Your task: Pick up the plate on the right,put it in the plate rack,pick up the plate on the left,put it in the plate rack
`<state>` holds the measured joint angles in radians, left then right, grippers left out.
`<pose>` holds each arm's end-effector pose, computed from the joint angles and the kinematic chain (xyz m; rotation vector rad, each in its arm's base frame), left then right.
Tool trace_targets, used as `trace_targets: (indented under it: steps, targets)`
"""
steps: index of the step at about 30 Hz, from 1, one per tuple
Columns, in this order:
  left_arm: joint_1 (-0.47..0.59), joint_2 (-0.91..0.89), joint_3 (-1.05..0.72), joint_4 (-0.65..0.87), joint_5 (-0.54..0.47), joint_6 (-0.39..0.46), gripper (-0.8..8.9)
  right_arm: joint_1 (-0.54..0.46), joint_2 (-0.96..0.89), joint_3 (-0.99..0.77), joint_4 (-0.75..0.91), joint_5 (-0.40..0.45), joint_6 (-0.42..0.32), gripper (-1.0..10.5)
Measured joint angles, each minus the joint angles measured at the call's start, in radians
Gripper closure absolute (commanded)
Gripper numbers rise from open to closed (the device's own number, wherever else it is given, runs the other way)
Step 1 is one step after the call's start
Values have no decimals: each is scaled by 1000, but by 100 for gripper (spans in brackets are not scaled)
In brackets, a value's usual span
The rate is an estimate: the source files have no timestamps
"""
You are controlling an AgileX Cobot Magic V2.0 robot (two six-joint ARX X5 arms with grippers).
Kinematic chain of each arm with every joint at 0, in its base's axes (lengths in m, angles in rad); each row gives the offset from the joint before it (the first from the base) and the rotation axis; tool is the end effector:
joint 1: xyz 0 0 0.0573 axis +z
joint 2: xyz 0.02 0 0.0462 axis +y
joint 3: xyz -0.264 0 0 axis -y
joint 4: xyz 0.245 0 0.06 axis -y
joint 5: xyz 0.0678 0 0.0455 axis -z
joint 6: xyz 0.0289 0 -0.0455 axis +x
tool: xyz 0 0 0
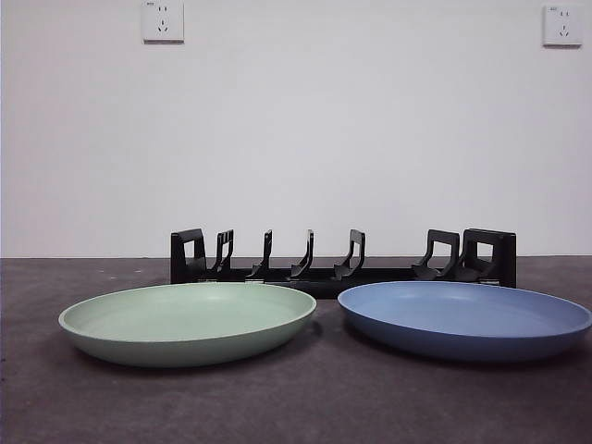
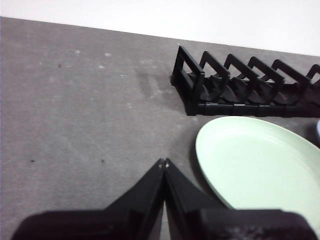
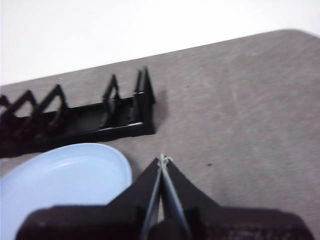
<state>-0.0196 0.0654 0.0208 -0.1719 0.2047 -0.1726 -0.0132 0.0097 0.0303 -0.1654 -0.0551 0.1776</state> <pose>0.0977 -0.0078 0.1491 -0.1913 0.2348 -0.2043 0.0954 0.0003 0.1571 0.1822 0.1481 0.0289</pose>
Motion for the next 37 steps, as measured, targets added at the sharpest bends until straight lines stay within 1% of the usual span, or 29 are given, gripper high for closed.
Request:
trace_targets:
  steps: [4, 7, 11, 15, 20, 27, 31, 34, 37]
  targets:
    - [0, 6, 32, -11, 43, -23, 820, 0, 3, 51, -14, -6, 56, 956]
    - [0, 20, 81, -13, 77, -37, 820, 0, 22, 119, -13, -23, 73, 957]
    - [0, 60, 159, -63, 103, -57, 820, 0, 88, 227, -65, -55, 79, 957]
    - [0, 117, 251, -119, 148, -60, 820, 0, 183, 346, -166, -106, 73, 957]
    - [0, 214, 399, -184, 227, -47, 820, 0, 327, 534, -320, -184, 19, 957]
    - [0, 369, 589, -336, 335, 13, 820, 0, 509, 803, -563, -259, -98, 957]
    - [0, 452, 685, -431, 392, 54, 820, 0, 594, 928, -705, -267, -162, 957]
    - [0, 502, 751, -501, 403, 86, 820, 0, 645, 992, -802, -267, -202, 956]
    - [0, 539, 805, -560, 407, 124, 820, 0, 683, 1019, -868, -267, -235, 956]
